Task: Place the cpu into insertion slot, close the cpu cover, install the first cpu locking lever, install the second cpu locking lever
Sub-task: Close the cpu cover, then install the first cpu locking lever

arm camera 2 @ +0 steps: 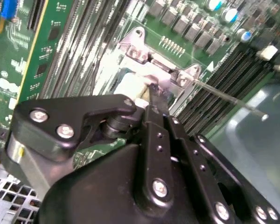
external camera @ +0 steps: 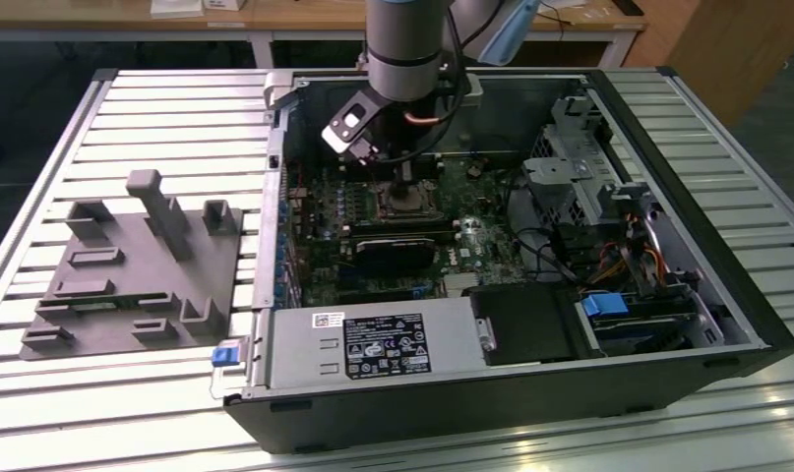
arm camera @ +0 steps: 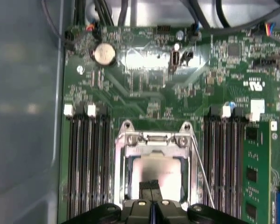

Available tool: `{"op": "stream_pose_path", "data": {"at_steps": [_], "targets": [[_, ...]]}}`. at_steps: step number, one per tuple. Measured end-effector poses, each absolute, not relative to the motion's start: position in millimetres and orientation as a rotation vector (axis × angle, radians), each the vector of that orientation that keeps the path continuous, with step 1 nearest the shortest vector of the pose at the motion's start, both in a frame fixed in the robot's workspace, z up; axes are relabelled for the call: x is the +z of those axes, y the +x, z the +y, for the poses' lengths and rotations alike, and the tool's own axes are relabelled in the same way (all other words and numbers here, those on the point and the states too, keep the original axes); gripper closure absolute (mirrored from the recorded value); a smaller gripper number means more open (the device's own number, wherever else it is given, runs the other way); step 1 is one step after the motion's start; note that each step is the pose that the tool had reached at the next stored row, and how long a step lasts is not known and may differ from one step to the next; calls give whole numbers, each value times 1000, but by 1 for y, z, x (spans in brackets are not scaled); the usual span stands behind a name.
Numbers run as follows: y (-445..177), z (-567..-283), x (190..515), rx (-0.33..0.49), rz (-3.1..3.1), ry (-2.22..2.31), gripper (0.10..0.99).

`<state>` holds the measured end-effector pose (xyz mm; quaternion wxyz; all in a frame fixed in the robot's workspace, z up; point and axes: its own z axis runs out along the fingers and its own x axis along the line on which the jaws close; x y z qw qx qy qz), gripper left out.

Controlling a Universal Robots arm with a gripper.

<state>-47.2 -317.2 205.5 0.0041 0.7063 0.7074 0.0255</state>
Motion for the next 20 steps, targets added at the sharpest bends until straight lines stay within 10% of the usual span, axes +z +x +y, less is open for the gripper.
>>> {"op": "stream_pose_path", "data": {"at_steps": [20], "targets": [[-38, -317, 210, 80, 2217, 2213, 973]]}}
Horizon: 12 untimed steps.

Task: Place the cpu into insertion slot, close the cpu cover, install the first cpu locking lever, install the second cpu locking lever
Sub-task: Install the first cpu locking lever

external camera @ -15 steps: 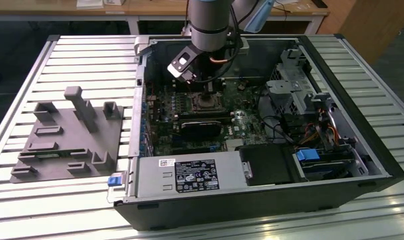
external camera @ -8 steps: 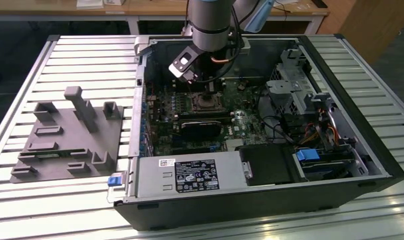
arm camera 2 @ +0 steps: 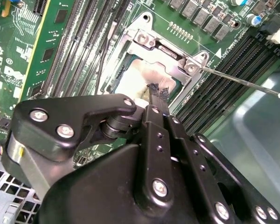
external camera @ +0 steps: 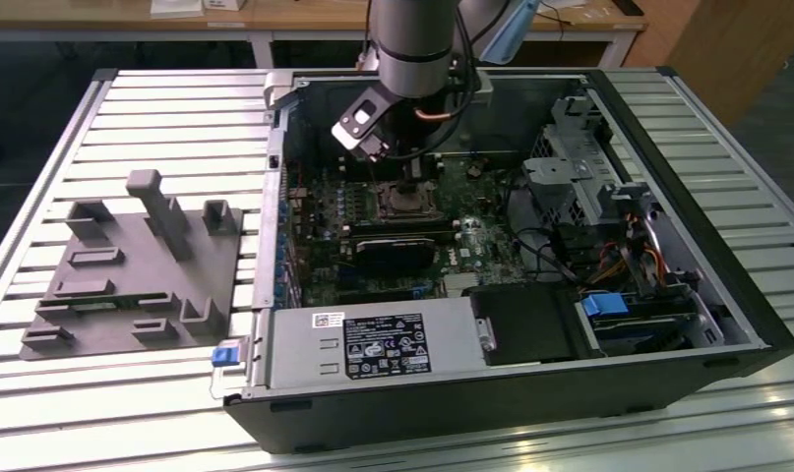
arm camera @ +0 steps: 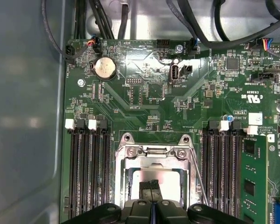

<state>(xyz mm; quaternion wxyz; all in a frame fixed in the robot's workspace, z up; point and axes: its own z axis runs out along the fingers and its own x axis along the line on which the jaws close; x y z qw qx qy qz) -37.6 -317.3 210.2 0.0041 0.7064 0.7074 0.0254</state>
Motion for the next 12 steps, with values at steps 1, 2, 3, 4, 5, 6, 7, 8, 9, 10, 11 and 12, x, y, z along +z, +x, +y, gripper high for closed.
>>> {"op": "stream_pose_path", "data": {"at_steps": [1, 2, 3, 4, 5, 6, 7, 8, 9, 10, 11, 12], "targets": [[-38, -317, 211, 80, 2217, 2213, 973], [-37, -317, 212, 80, 2217, 2213, 973], [-37, -317, 214, 80, 2217, 2213, 973], [-37, -317, 215, 80, 2217, 2213, 973], [-37, -317, 215, 80, 2217, 2213, 973], [-37, -317, 216, 80, 2217, 2213, 973], [-37, -317, 217, 80, 2217, 2213, 973], [-37, -317, 219, 80, 2217, 2213, 973], [-37, -317, 220, 80, 2217, 2213, 973], [-37, -317, 220, 80, 2217, 2213, 973], [-37, -317, 221, 80, 2217, 2213, 973], [-37, -317, 222, 80, 2217, 2213, 973]]}}
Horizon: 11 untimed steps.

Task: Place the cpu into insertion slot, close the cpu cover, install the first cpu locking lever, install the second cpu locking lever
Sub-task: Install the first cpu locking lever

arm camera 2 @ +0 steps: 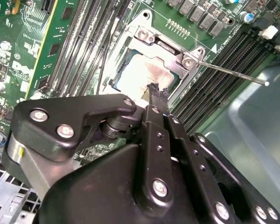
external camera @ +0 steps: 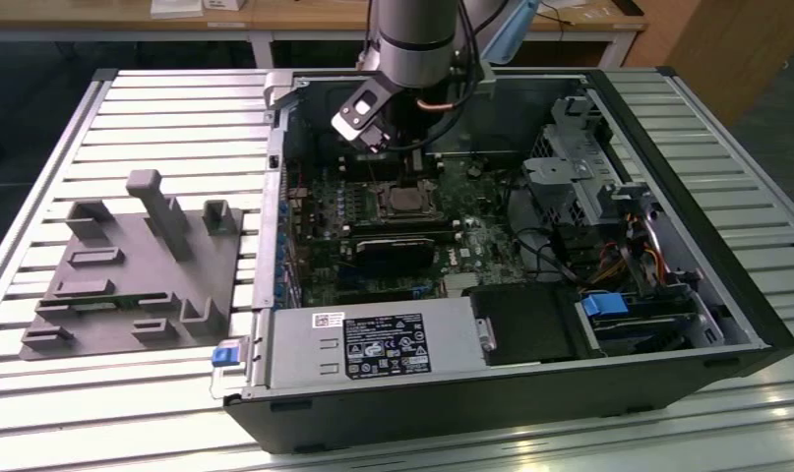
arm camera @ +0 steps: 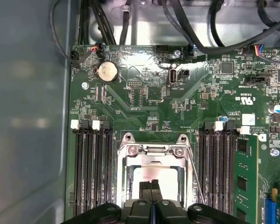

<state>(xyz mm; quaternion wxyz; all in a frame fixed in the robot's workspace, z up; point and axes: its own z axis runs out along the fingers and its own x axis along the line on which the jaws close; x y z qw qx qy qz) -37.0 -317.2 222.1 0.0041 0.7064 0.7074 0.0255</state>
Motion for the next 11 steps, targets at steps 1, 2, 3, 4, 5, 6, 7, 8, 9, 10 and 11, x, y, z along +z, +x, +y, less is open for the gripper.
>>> {"op": "stream_pose_path", "data": {"at_steps": [1, 2, 3, 4, 5, 6, 7, 8, 9, 10, 11], "targets": [[-37, -317, 223, 80, 2217, 2213, 973], [-37, -317, 223, 80, 2216, 2213, 973], [-37, -317, 223, 80, 2216, 2214, 973], [-37, -317, 224, 80, 2216, 2214, 973], [-37, -317, 225, 80, 2216, 2214, 973], [-37, -317, 225, 80, 2216, 2214, 973], [-37, -317, 226, 80, 2216, 2214, 973], [-37, -317, 227, 80, 2216, 2214, 973], [-37, -317, 227, 80, 2216, 2214, 973], [-37, -317, 227, 80, 2216, 2214, 973], [-37, -317, 227, 80, 2216, 2214, 973]]}}
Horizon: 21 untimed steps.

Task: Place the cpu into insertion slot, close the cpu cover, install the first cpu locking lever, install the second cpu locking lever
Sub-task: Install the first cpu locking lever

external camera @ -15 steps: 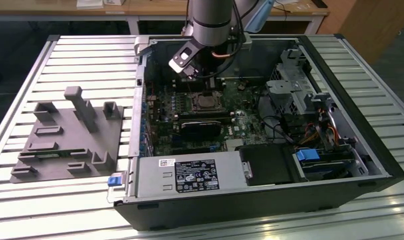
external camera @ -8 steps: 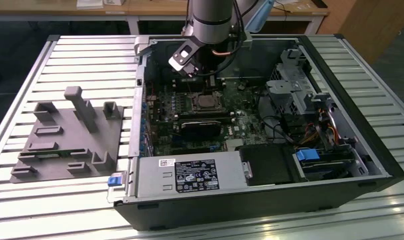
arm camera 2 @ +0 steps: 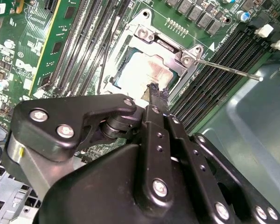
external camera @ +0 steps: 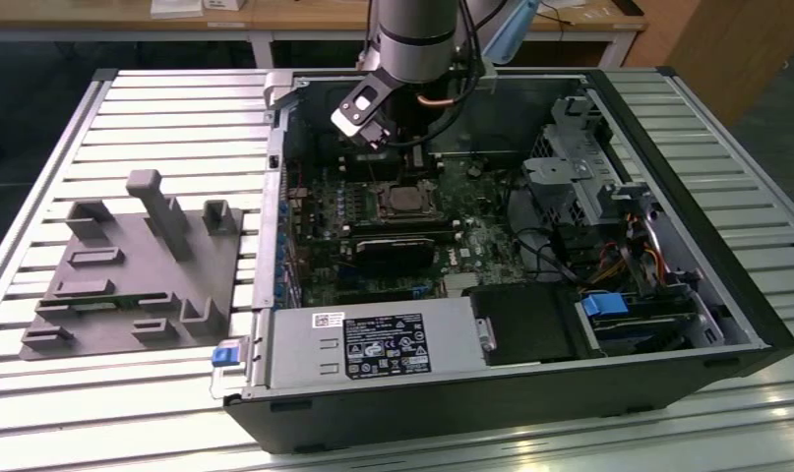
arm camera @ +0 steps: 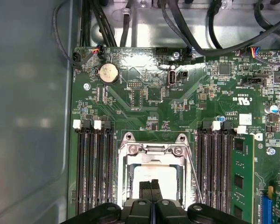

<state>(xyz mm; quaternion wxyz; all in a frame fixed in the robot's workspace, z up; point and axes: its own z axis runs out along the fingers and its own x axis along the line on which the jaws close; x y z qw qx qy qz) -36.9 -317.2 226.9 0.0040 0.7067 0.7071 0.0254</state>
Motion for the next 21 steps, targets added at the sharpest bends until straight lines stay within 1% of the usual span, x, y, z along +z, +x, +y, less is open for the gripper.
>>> {"op": "stream_pose_path", "data": {"at_steps": [21], "targets": [[-37, -317, 238, 80, 2216, 2214, 973]]}}
